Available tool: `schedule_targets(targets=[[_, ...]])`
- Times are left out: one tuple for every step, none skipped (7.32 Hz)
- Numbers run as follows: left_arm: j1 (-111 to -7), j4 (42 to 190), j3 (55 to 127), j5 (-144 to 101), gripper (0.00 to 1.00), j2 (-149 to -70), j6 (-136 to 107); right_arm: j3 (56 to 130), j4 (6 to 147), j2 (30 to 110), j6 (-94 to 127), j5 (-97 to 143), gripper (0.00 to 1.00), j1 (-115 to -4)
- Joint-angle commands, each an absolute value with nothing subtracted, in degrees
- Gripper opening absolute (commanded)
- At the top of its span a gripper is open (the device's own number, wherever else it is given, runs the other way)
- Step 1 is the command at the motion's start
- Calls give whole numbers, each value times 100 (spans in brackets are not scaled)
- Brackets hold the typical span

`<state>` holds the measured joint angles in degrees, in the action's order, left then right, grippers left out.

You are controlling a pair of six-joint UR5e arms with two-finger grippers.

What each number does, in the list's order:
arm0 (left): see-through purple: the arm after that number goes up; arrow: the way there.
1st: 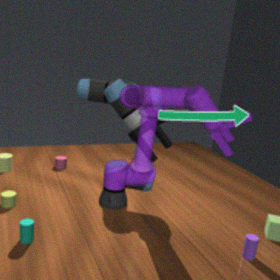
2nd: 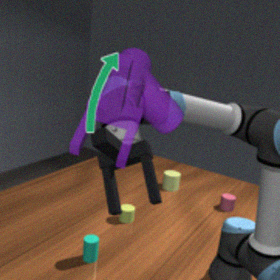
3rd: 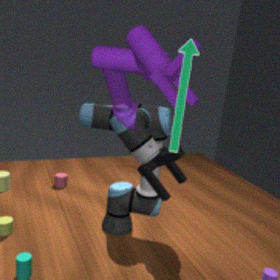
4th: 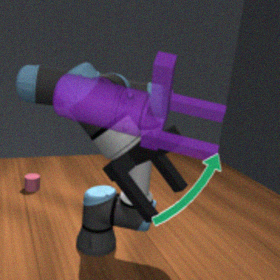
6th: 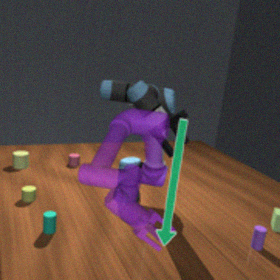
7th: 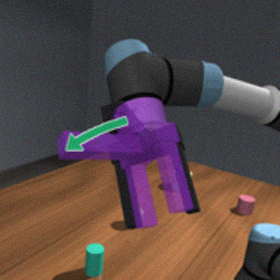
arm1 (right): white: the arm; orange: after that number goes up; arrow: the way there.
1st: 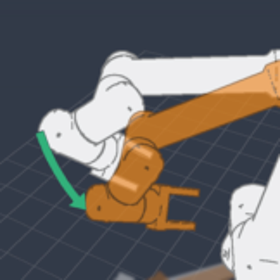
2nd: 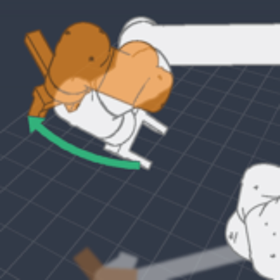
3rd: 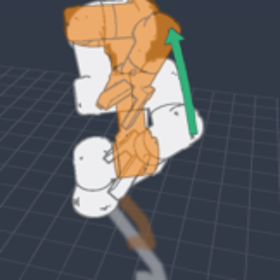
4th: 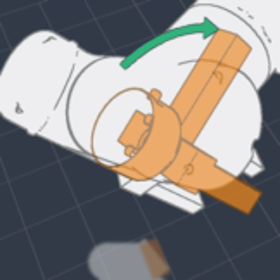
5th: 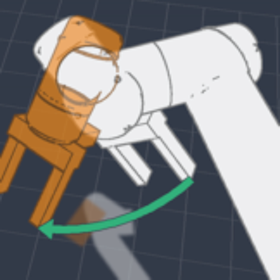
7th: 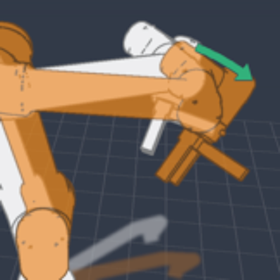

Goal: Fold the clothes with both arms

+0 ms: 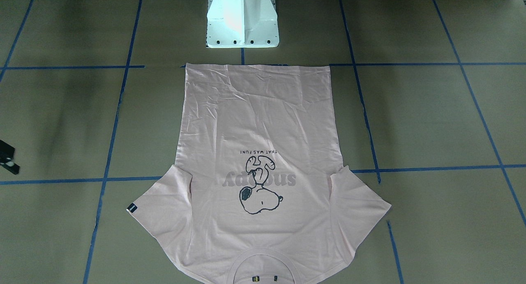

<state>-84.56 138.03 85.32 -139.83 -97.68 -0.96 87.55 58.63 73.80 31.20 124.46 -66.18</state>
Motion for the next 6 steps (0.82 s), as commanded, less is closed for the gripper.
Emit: schedule_targets(targets=[[-8113, 14089, 8499, -13957, 100, -9738, -114, 8606, 5440, 6841, 4768, 11402, 100, -5584], [-8112, 14098, 8508, -13983, 100, -9730, -114, 8335, 5414, 6533, 5164, 10964, 90, -5294], [-8112, 14098, 8508, -13983, 100, -9729, -114, 7941, 5405, 6182, 5603, 10490, 75, -5065], [-8112, 14098, 8508, -13983, 100, -9729, -114, 7658, 5379, 6040, 5729, 10381, 65, -4958], [-8112, 14106, 8508, -13983, 100, -9729, -106, 7481, 5222, 6029, 5730, 10162, 61, -4870], [-8112, 14124, 8508, -13983, 100, -9729, -105, 7279, 4986, 5994, 5809, 10082, 61, -4843]])
